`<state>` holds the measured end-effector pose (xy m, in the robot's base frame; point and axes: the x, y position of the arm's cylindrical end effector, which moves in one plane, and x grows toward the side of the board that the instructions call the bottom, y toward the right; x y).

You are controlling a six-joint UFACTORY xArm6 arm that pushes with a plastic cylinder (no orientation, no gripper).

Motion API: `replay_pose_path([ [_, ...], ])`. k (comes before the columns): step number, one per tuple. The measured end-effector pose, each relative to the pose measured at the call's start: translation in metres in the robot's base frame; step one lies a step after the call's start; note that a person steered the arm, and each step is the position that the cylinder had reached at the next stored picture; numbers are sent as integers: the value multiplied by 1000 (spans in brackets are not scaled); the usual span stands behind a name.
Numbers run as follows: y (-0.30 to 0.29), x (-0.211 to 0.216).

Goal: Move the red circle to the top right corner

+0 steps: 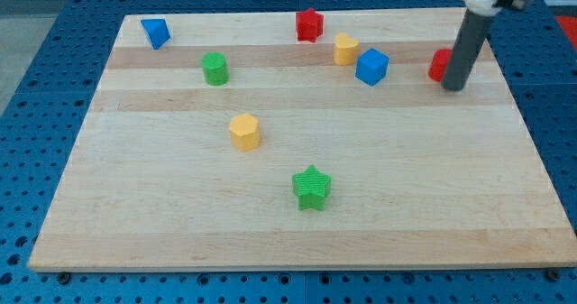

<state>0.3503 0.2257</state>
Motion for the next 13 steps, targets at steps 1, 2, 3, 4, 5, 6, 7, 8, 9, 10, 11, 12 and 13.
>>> replay_pose_path([
  [1, 17, -42],
  [2, 17, -27],
  [3, 3, 1],
  [4, -16, 1],
  [5, 8, -41],
  [6, 33, -79],
  [7, 29, -68],
  [8, 6, -27],
  [9, -44, -11],
  [10, -46, -38],
  [11, -28, -65],
  [12, -23, -88],
  [13, -27, -66],
])
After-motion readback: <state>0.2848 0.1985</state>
